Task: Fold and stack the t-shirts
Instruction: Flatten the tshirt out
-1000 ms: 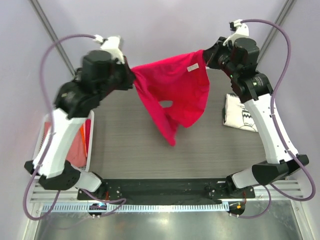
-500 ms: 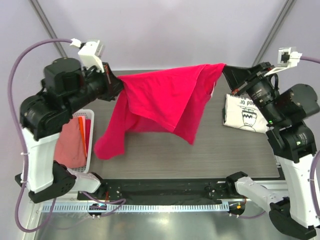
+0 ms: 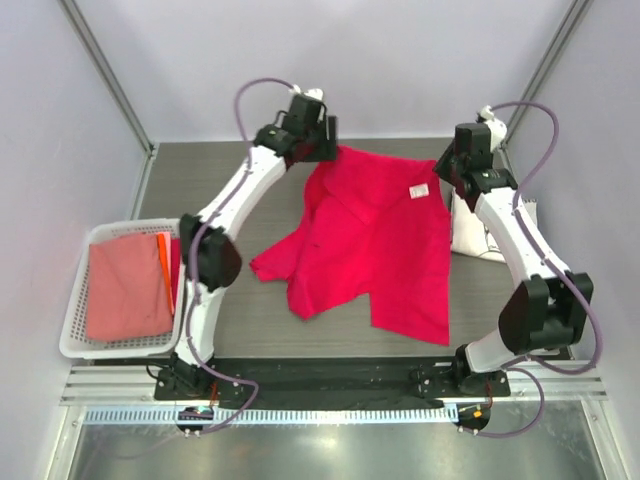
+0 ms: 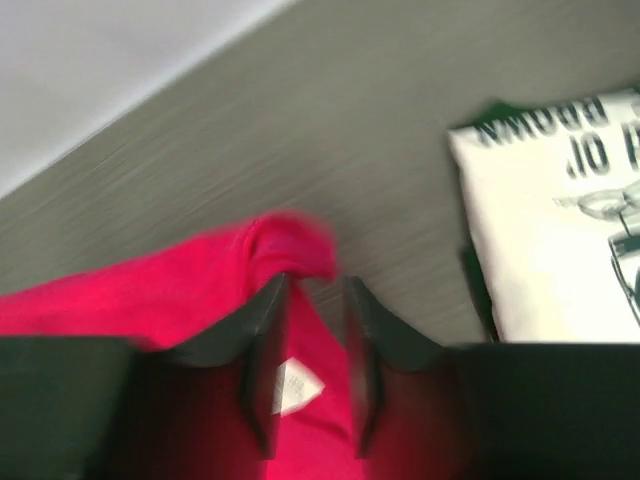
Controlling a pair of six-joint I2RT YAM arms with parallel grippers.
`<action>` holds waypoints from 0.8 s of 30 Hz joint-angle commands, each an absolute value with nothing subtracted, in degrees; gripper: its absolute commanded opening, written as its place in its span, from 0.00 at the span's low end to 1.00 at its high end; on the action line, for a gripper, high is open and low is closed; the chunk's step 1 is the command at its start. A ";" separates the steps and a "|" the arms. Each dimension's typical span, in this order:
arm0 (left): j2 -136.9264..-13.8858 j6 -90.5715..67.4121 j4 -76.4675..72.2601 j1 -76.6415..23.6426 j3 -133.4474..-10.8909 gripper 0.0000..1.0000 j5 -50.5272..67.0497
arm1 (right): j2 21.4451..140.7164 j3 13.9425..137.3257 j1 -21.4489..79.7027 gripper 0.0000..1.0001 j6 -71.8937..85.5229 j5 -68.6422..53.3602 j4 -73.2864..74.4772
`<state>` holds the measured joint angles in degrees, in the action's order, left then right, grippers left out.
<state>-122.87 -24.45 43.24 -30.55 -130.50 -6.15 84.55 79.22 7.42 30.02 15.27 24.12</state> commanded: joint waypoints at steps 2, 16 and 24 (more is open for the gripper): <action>-130.52 -27.69 44.46 -30.06 -142.91 0.88 -1.93 | 83.68 77.53 3.96 0.72 33.75 23.38 21.10; -97.75 -29.35 36.22 -30.06 -87.65 0.80 -9.68 | 87.09 63.72 6.50 0.46 26.54 -7.11 12.57; -86.32 -31.90 29.55 -30.15 -69.36 0.79 -11.34 | 97.20 65.30 11.42 0.46 30.23 -12.47 10.03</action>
<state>-89.73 -30.17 35.20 -30.35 -72.60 -9.45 95.72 63.61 9.82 28.86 -8.67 13.67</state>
